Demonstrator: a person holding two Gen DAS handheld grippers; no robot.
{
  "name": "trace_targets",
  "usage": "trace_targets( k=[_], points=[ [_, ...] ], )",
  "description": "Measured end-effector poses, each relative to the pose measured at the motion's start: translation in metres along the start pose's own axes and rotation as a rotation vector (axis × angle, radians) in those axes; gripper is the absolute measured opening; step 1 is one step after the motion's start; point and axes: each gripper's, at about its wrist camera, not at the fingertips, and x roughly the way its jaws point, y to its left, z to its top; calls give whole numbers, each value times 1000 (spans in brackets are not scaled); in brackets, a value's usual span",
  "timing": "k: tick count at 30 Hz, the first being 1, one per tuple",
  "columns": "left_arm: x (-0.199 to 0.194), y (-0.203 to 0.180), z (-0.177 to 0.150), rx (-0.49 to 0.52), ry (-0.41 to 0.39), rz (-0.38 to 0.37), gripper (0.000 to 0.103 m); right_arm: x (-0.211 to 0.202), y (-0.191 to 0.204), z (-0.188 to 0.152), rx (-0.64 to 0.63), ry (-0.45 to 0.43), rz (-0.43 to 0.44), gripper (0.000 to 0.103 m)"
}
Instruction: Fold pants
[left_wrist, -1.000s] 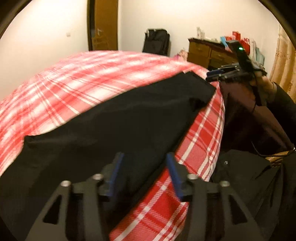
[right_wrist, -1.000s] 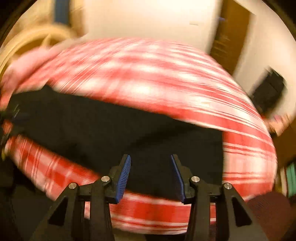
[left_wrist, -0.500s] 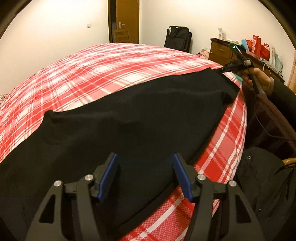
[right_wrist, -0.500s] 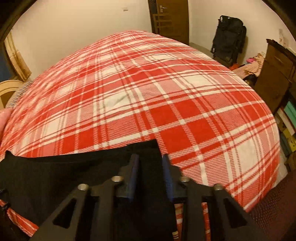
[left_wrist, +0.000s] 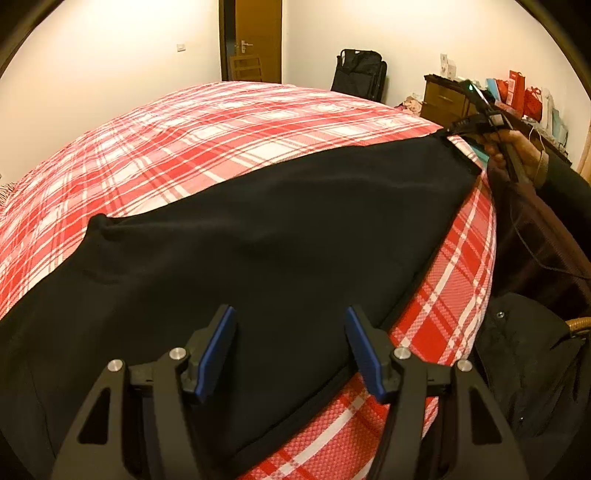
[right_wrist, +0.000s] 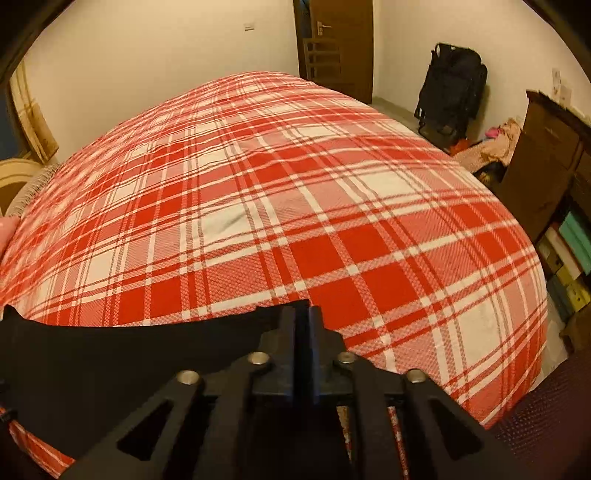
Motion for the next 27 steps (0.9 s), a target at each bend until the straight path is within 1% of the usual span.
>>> trace_targets(
  k=[1,2,4,6,8,10,13,15,16,17,19,21,22,23,24,26,27],
  points=[
    [-1,0,0,2,-1,3,64,-3,-4,-2,6,-8,-21,52],
    [-2,0,-1,6,-2,6,64,-10,-9,-4,18,-23,-51,63],
    [-6,2,-2,7,-13,25,64,-22,-9,-7,14,-37,-74,63],
    [-13,7,-3,-11,-30,37,64,-41,4,-14,-24,-53,-32,63],
    [-18,15,-6,-39,-43,45,69,-54,26,-23,-83,-55,16,63],
    [-18,21,-10,-59,-37,61,70,-69,65,-40,-191,-63,80,63],
    [-12,27,-21,-82,-6,75,70,-85,128,-70,-356,-74,181,63],
    [-12,23,-28,-60,-15,86,72,-91,172,-93,-467,-67,241,63],
    [-12,20,-31,-45,-13,91,75,-91,191,-102,-518,-53,257,63],
    [-13,16,-33,-28,-16,107,75,-90,203,-109,-550,-44,264,63],
    [-15,13,-36,-22,-24,105,76,-87,234,-124,-627,-17,282,63],
    [-21,17,-38,-38,-34,88,76,-86,257,-128,-650,-8,320,63],
    [-27,21,-38,-60,-48,77,76,-85,265,-128,-649,0,344,63],
    [-34,25,-38,-73,-71,82,76,-86,274,-128,-645,8,370,63],
    [-41,29,-39,-76,-92,98,76,-88,288,-129,-656,19,410,63],
    [-54,37,-40,-86,-124,139,77,-92,309,-135,-683,9,455,63],
    [-62,47,-42,-101,-143,172,79,-96,327,-141,-706,2,478,63]
  ],
)
